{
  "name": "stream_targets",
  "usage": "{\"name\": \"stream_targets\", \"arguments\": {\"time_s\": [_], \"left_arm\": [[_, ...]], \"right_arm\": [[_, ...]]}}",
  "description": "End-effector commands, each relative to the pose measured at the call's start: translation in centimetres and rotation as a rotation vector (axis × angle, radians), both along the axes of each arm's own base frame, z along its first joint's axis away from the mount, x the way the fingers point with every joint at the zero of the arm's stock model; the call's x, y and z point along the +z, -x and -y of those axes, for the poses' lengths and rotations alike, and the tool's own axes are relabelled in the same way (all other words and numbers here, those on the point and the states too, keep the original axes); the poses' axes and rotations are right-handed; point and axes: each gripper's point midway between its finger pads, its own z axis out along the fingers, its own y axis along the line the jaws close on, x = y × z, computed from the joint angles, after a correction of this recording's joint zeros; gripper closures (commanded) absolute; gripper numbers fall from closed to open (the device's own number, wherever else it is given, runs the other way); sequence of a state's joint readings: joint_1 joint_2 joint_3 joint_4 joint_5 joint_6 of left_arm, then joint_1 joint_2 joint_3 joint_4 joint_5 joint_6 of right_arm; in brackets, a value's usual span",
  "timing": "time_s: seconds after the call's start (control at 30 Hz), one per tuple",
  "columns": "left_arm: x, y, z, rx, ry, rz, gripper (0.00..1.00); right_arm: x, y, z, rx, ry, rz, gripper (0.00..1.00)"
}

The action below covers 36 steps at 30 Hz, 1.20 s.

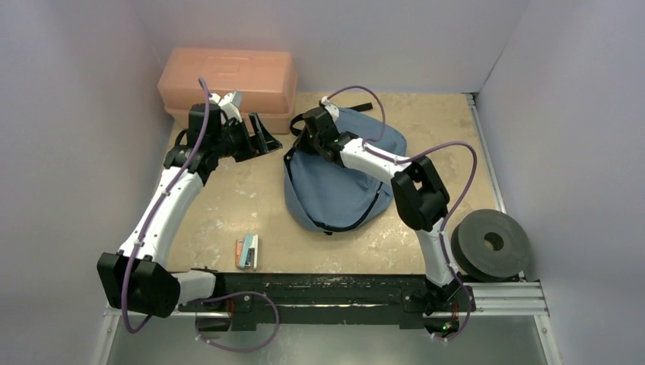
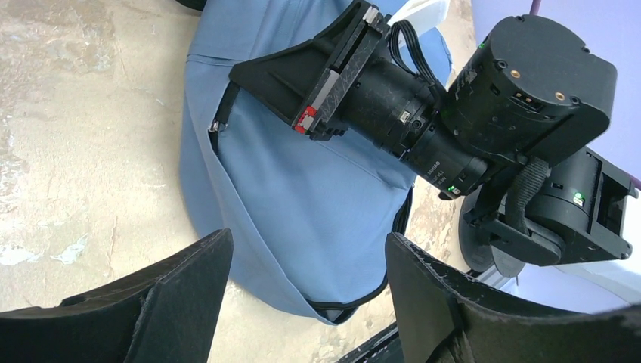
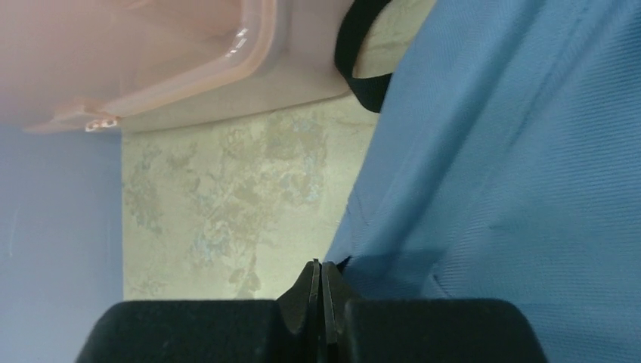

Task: Pack the student bag
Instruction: Zip the student bag at the center of the board.

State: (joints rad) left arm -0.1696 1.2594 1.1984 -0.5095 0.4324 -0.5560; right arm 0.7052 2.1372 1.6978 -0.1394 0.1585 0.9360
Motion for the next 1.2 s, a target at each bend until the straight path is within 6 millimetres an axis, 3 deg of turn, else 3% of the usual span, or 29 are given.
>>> {"name": "stream_targets", "arguments": {"time_s": [0.0, 0.07, 0.13, 0.23, 0.33, 0.63, 0.8, 0.93, 1.03, 1.17], "left_arm": [[0.4, -0.8, -0.3, 0.007, 0.015, 0.026, 0.27], [0.1, -1.1, -0.4, 0.014, 0.090, -0.013, 0.27], [-0.5, -1.7, -0.5, 0.011, 0.185, -0.057, 0.27], [-3.1, -3.5, -1.6, 0.063, 0.303, -0.178, 0.31], [-4.9, -6.2, -2.1, 0.109, 0.385, -0.259, 0.36], [-7.4, -10.9, 2.2, 0.027, 0.261, -0.262, 0.37], [-10.3, -11.0, 5.7, -0.042, 0.158, -0.301, 0.39], [-13.2, -10.9, 6.0, -0.012, 0.086, -0.344, 0.42], [-14.3, -11.1, 6.4, -0.021, 0.083, -0.345, 0.48], [-15.6, -10.9, 7.0, -0.036, 0.066, -0.363, 0.63]], "right_arm": [[3.4, -0.5, -1.8, 0.035, 0.001, 0.107, 1.00], [5.2, 0.6, -3.2, 0.174, -0.026, 0.175, 1.00], [8.4, 2.5, -5.1, 0.386, -0.087, 0.324, 1.00], [9.8, 5.8, -5.6, 0.575, -0.182, 0.425, 1.00], [11.0, 7.7, -5.5, 0.701, -0.218, 0.525, 1.00], [8.5, 9.4, -5.0, 0.877, -0.137, 0.673, 1.00], [8.1, 9.9, -4.8, 0.919, -0.122, 0.685, 1.00], [8.0, 10.1, -4.4, 0.923, -0.101, 0.692, 1.00], [7.9, 10.5, -4.3, 0.929, -0.102, 0.688, 1.00], [7.5, 11.0, -4.1, 0.940, -0.093, 0.678, 1.00]]}}
